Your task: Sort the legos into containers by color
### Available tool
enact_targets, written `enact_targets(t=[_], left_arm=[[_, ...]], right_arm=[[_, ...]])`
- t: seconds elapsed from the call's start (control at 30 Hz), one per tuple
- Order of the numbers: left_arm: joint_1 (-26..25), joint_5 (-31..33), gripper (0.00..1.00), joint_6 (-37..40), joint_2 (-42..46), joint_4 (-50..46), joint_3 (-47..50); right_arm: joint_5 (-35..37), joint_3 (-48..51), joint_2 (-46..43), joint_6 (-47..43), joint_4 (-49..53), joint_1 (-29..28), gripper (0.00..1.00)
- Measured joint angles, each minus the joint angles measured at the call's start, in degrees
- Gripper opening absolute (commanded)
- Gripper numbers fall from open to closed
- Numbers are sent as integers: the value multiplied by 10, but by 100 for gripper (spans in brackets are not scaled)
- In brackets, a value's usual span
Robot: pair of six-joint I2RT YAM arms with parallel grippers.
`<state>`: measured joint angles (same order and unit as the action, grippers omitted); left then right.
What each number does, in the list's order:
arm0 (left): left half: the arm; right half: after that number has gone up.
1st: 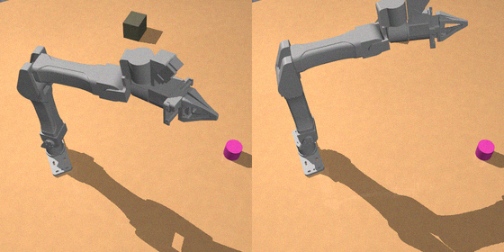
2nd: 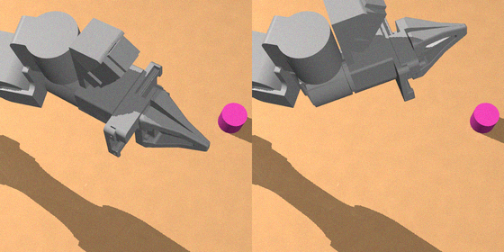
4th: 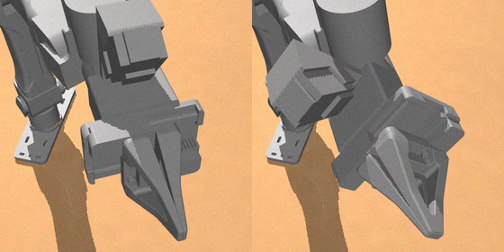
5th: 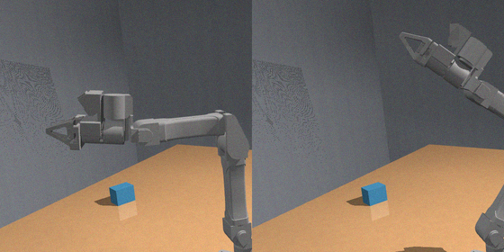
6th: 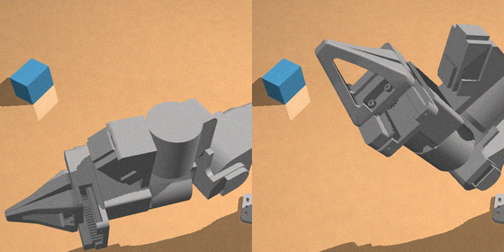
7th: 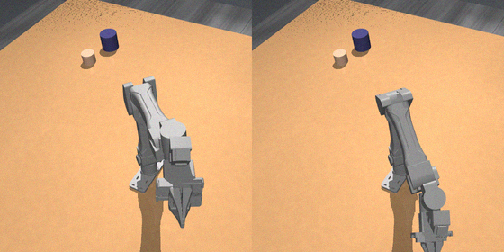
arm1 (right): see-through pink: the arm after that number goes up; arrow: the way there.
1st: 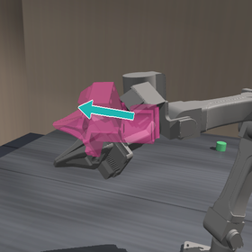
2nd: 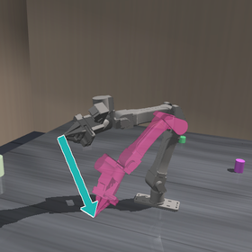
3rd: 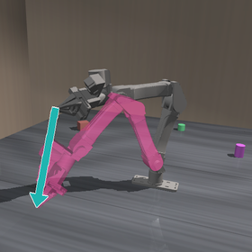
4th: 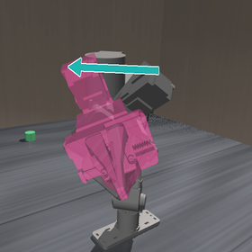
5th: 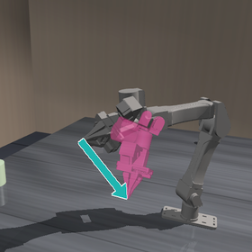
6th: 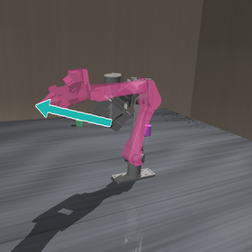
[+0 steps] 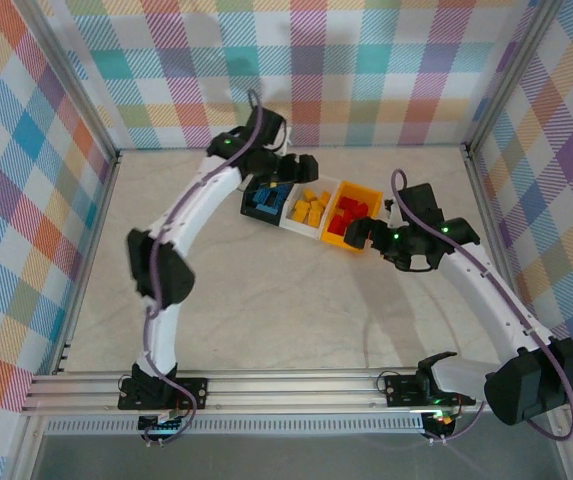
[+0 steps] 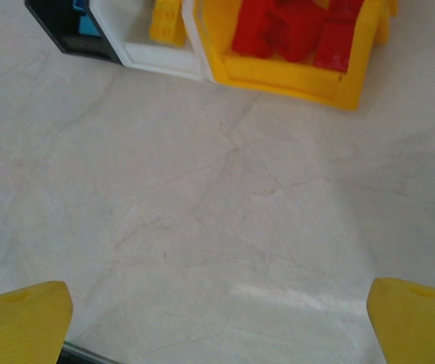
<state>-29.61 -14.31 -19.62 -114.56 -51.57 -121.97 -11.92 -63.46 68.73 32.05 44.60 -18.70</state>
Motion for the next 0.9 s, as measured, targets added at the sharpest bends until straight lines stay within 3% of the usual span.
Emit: enact_targets(t=[0.27, 0.53, 0.73, 0.9], left_arm=[[29, 79, 100, 6, 244, 19, 254], [44, 233, 100, -7, 415, 56, 437], [44, 325, 100, 0, 487, 156, 556], [44, 365, 100, 27, 493, 225, 637]], right_arm=[[25, -7, 20, -74, -89, 0, 100], [86, -1, 19, -218, -190, 1, 100], [140, 43, -5, -308, -248, 17, 100], [158, 112, -10, -337, -304, 105, 100]])
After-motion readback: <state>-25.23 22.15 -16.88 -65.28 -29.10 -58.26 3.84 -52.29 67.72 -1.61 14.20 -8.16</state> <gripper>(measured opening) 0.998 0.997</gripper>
